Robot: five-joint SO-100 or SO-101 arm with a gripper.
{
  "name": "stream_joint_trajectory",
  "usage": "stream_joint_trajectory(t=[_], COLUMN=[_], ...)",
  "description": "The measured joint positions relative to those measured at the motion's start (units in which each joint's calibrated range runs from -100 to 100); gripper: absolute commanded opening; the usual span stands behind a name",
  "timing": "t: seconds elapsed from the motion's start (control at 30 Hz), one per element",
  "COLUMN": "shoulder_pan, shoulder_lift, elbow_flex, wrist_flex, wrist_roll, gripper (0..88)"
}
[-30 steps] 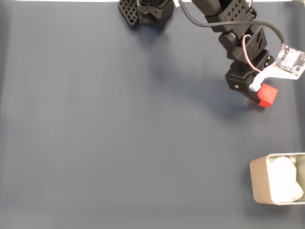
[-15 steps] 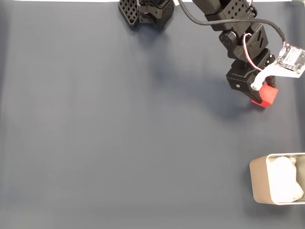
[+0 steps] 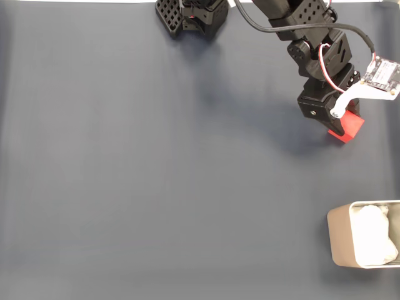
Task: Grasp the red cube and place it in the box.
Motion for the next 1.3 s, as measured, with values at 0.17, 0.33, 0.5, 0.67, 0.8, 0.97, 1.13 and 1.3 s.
stream_joint_trajectory(t=[0.17, 0.33, 0.5, 0.67, 0.8, 0.97, 1.13, 1.3], shoulder_pan=[0.00, 0.00, 0.00, 0.00, 0.22, 2.23, 4.23, 6.60], shoulder_lift=[0.35, 0.69, 0.78, 0.43, -1.91, -7.21, -11.90, -13.98], elbow_flex=[-0.09, -0.54, -0.81, -1.45, -1.99, -3.62, -6.24, -10.31], wrist_flex=[0.00, -0.08, 0.00, 2.23, 5.17, 9.31, 13.05, 16.23], wrist_roll=[0.49, 0.63, 0.63, 0.68, 0.68, 0.68, 0.24, -0.54], gripper=[5.5, 4.9, 4.2, 3.5, 3.1, 2.8, 2.2, 1.8])
